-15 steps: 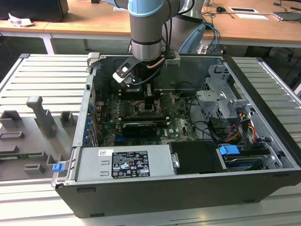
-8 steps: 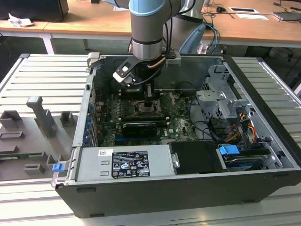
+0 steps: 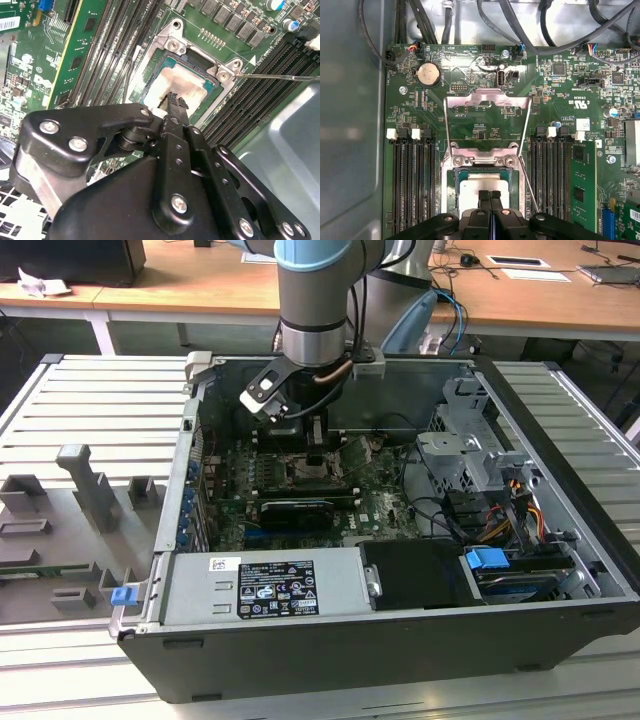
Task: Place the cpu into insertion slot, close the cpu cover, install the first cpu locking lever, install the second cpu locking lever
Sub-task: 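Close the cpu cover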
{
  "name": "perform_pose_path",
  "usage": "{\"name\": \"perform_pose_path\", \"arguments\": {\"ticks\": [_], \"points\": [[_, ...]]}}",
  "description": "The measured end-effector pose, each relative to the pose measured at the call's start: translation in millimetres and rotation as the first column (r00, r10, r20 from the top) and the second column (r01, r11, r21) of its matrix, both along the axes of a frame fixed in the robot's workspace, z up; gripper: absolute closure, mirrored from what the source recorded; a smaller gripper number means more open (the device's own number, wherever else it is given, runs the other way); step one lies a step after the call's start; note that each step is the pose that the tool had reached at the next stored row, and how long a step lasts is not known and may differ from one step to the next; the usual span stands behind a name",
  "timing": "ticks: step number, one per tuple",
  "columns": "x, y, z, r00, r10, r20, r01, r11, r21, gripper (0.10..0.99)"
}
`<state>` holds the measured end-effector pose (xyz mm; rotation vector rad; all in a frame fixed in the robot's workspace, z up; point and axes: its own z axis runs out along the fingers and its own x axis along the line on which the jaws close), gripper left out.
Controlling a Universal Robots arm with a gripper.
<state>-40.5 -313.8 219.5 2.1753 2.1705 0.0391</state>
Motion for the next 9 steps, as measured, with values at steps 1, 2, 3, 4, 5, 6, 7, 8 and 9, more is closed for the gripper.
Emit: {"name": "perform_pose_path", "arguments": {"ticks": [1, 2, 3, 4, 5, 6, 7, 8, 9], "points": [[0.0, 0.0, 0.3, 1.0, 0.0, 0.0, 0.0, 1.0, 0.0, 0.98], [0.9, 0.0, 0.4, 1.0, 0.0, -0.0014, 0.0, 1.0, 0.0, 0.98], [2.6, 0.0, 0.5, 1.0, 0.0, -0.0033, 0.0, 1.0, 0.0, 0.98], [3.2, -0.1, 0.5, 1.0, 0.0, -0.0041, 0.0, 1.0, 0.0, 0.98], [3.6, -0.1, 0.5, 1.0, 0.0, -0.0049, 0.0, 1.0, 0.0, 0.98], [3.7, -0.1, 0.6, 1.0, 0.0, -0.005, 0.0, 1.0, 0.0, 0.98], [3.7, 0.0, 1.3, 1.0, 0.0, -0.0051, 0.0, 1.0, 0.0, 0.98], [3.7, 0.0, 3.7, 1.0, 0.0, -0.005, 0.0, 1.0, 0.0, 0.98], [3.7, 0.0, 9.4, 1.0, 0.0, -0.0049, 0.0, 1.0, 0.0, 0.98]]}}
